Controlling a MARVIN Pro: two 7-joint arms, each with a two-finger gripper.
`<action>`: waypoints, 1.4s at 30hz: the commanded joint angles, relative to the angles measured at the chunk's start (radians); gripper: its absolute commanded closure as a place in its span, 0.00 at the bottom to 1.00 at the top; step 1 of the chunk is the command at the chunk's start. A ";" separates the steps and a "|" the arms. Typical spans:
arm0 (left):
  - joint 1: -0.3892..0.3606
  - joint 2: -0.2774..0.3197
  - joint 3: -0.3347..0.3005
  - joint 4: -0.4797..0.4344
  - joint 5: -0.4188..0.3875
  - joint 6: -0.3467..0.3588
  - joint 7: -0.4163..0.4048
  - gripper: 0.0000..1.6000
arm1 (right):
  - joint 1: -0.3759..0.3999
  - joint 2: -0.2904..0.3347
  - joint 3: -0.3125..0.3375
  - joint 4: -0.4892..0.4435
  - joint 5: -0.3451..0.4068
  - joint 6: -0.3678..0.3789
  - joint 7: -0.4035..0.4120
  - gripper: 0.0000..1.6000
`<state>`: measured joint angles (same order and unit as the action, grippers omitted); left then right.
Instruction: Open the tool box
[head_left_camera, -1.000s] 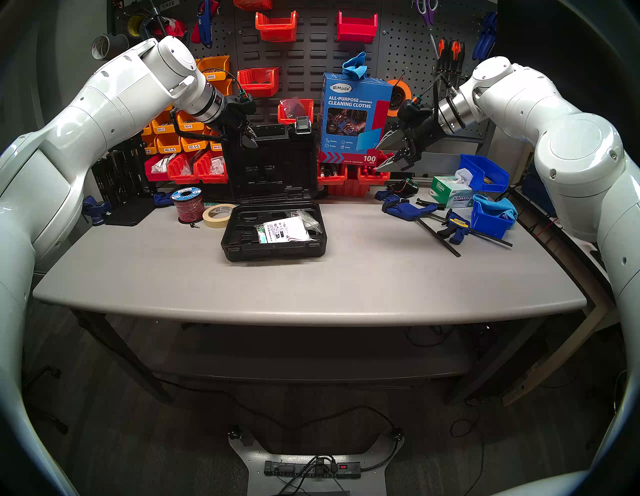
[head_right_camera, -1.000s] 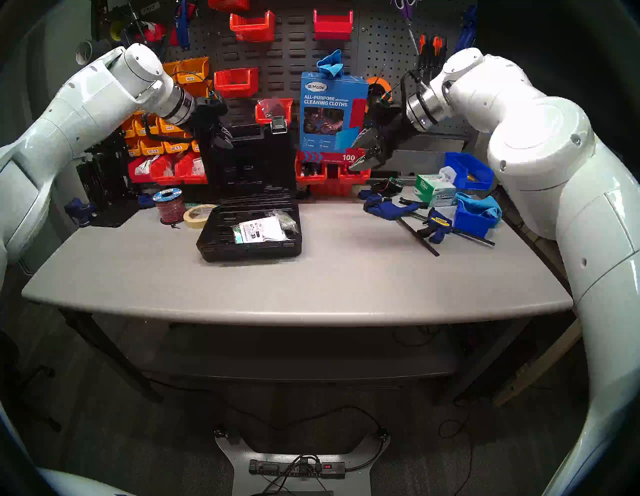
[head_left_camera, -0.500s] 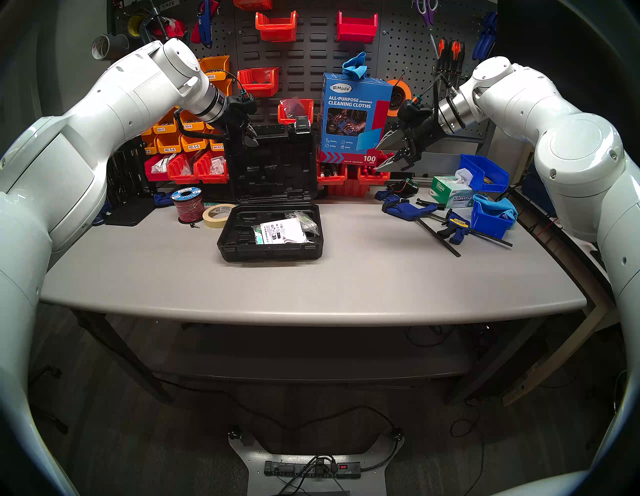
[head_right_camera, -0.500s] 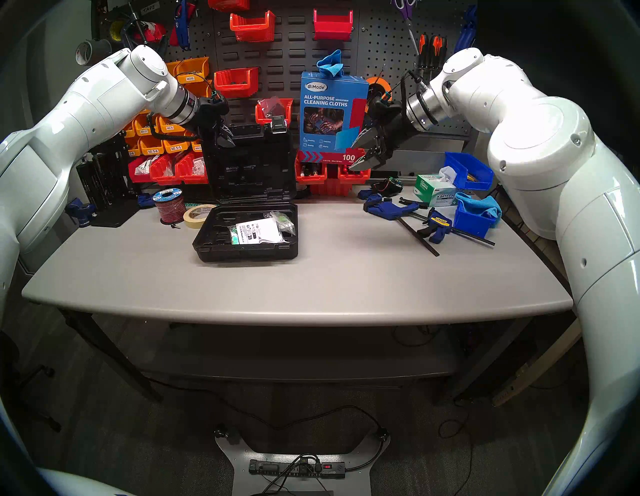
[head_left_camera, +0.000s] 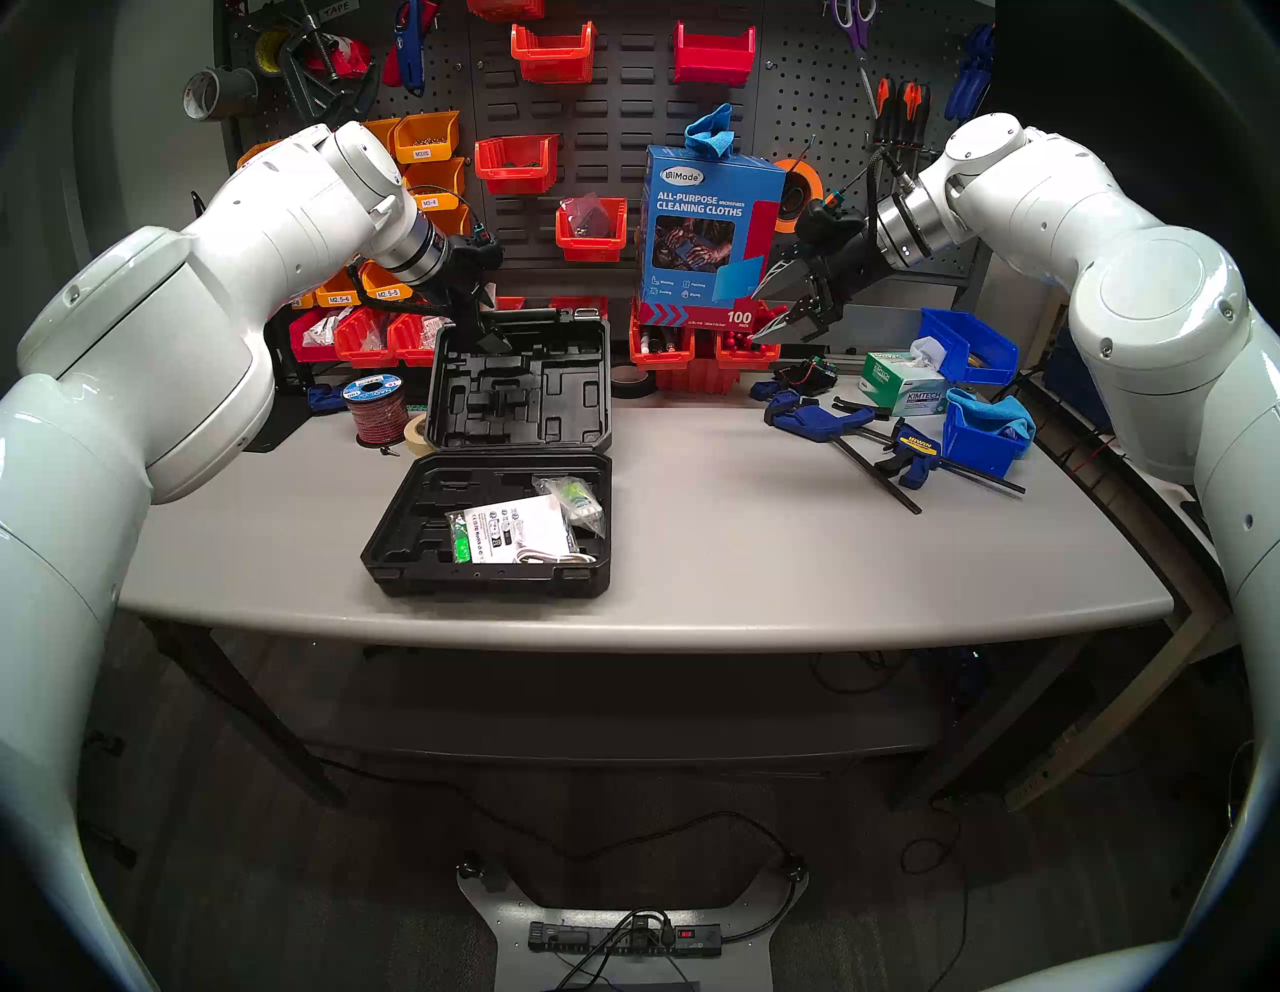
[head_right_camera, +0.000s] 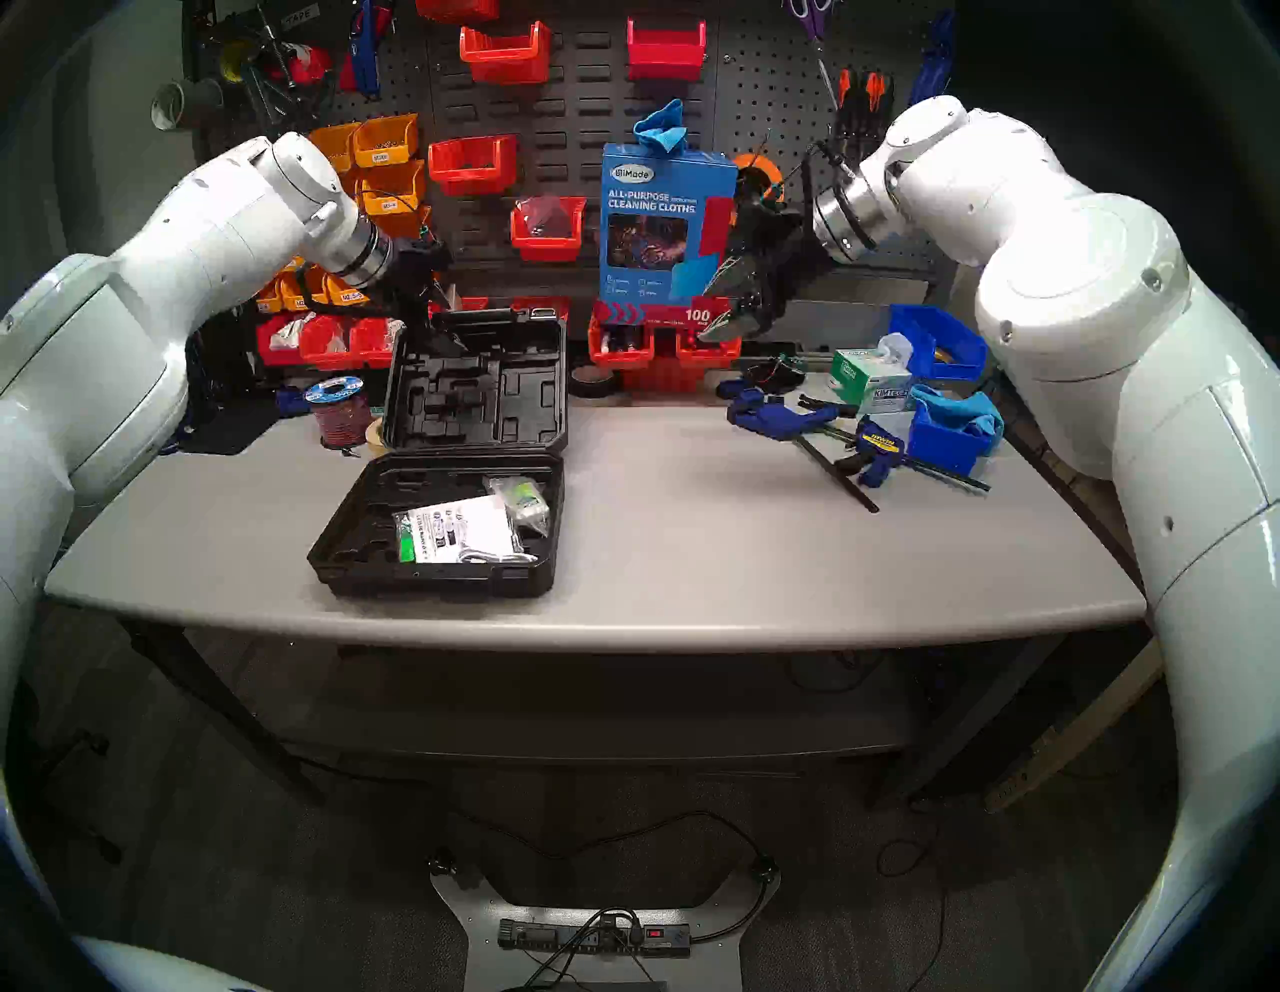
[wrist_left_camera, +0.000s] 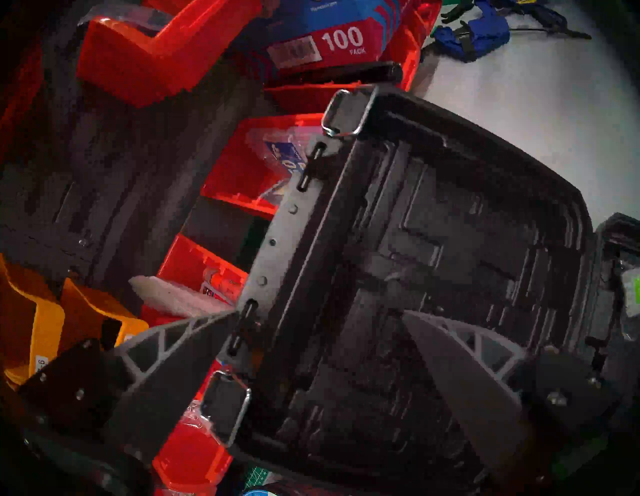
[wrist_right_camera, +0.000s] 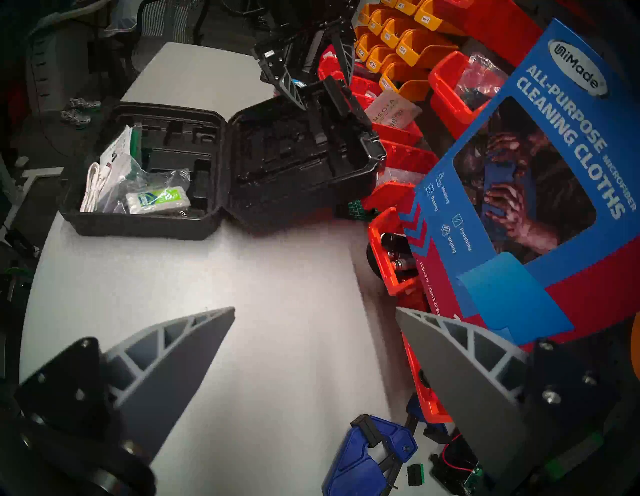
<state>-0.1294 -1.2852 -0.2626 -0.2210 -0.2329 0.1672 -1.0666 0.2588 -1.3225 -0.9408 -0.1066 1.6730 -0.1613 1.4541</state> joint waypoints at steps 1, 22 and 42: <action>-0.025 -0.046 -0.010 0.042 -0.006 -0.009 0.017 0.00 | 0.022 -0.001 -0.001 0.003 -0.002 -0.003 0.001 0.00; -0.078 -0.014 -0.055 0.071 -0.041 -0.072 -0.063 0.00 | 0.022 -0.001 0.000 0.003 -0.001 -0.002 0.000 0.00; -0.164 0.154 -0.183 -0.017 -0.135 -0.187 -0.331 0.00 | 0.022 -0.001 0.000 0.003 -0.001 -0.002 0.000 0.00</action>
<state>-0.2480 -1.1896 -0.4141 -0.2028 -0.3364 -0.0005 -1.3276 0.2586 -1.3223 -0.9403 -0.1066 1.6735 -0.1612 1.4537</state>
